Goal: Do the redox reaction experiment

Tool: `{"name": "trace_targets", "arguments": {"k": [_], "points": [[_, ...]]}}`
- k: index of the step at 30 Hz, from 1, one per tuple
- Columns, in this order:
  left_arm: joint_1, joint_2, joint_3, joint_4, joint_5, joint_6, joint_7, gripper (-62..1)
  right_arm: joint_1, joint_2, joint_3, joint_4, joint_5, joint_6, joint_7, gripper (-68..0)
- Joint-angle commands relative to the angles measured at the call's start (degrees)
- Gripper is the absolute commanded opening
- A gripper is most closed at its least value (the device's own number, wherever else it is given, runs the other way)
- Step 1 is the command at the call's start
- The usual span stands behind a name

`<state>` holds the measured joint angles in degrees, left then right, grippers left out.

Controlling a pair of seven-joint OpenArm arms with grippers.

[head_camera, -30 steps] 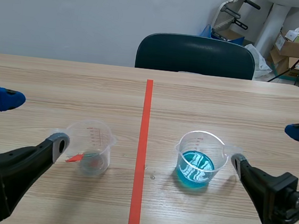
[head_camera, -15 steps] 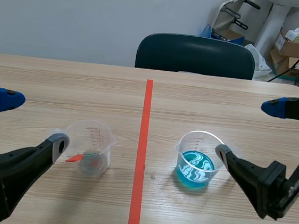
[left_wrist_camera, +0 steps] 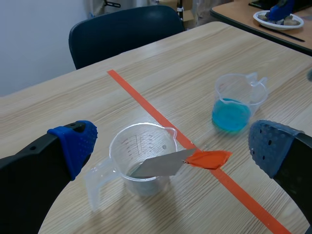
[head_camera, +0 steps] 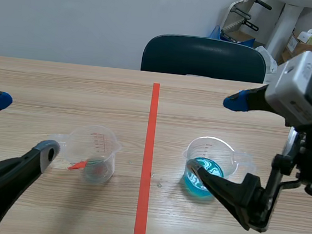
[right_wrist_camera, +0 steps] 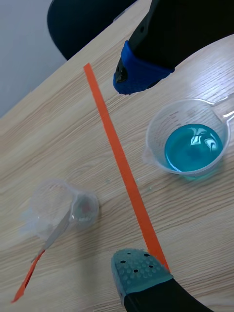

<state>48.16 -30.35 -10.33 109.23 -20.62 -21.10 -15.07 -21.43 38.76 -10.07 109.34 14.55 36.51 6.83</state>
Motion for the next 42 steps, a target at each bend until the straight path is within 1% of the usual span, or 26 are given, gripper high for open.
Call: {"name": "trace_targets", "arguments": {"k": [1, 7, 10, 12, 14, 16, 19, 23, 24, 25, 27, 29, 32, 35, 40, 42], "points": [[2.21, -0.17, -1.38, 0.87, -0.37, -0.07, -2.32, 1.4, 1.84, 0.61, -1.18, 0.46, -0.52, 0.81, 0.87, 0.4], [8.76, -0.17, -4.22, 0.85, 4.09, -0.09, -7.89, 1.4, 8.52, 0.55, -9.62, -3.78, -3.1, 1.27, 1.81, 0.4], [11.58, -0.17, -4.92, 0.44, 5.68, -0.09, -10.78, 1.4, 11.98, 0.52, -13.97, -6.8, -4.5, 1.27, 4.63, 0.4], [13.33, -0.15, -5.31, 0.09, 6.91, -0.07, -12.44, 1.4, 14.14, -0.09, -16.48, -8.98, -5.79, 1.25, 7.52, 0.4], [15.15, -0.15, -5.64, -0.33, 6.97, -0.07, -14.25, 1.4, 16.11, -1.22, -18.78, -11.23, -7.98, 1.22, 10.29, 0.4], [16.94, -0.15, -6.05, -0.68, 7.28, -0.07, -16.26, 1.4, 17.94, -2.51, -21.35, -13.4, -11.17, 1.22, 12.66, 0.4], [19.52, -0.15, -6.69, -0.92, 8.98, -0.04, -18.73, 1.4, 20.11, -4.52, -24.96, -16.0, -15.96, 1.01, 15.63, 0.4], [22.53, 0.02, -7.28, -0.98, 9.57, 1.09, -21.49, 1.4, 22.29, -7.41, -28.63, -18.34, -21.88, 0.33, 20.0, 0.4], [23.04, 0.02, -7.28, -1.09, 9.55, 1.33, -21.97, 1.4, 22.91, -8.11, -29.49, -18.78, -23.26, -0.04, 20.74, 0.4], [23.41, 0.02, -7.28, -1.36, 9.57, 1.49, -22.75, 1.4, 23.41, -8.83, -30.29, -19.17, -24.59, -1.03, 21.38, 0.4], [23.91, 0.02, -7.28, -2.16, 9.57, 1.55, -23.96, 1.4, 24.46, -10.16, -31.82, -20.06, -26.93, -3.96, 21.84, 0.4], [24.24, 0.02, -7.28, -3.04, 9.75, 1.7, -24.98, 1.4, 25.55, -11.56, -33.03, -20.98, -29.29, -5.51, 21.86, 0.4], [24.41, 0.02, -7.28, -4.61, 10.86, 1.7, -26.4, 1.4, 27.19, -13.62, -34.6, -22.36, -31.56, -5.68, 21.84, 0.4], [24.39, 0.02, -7.28, -5.95, 11.74, 1.7, -27.65, 1.4, 28.55, -15.32, -36.09, -23.67, -32.37, -5.7, 22.08, 0.4], [24.39, 0.02, -7.28, -7.54, 11.87, 1.7, -29.33, 1.4, 30.29, -17.16, -37.83, -24.59, -32.39, -8.04, 22.03, 0.4], [24.39, 0.02, -7.28, -7.96, 11.34, 1.7, -29.33, 1.4, 30.88, -17.51, -38.36, -24.61, -32.39, -8.7, 21.99, 0.4]]}}
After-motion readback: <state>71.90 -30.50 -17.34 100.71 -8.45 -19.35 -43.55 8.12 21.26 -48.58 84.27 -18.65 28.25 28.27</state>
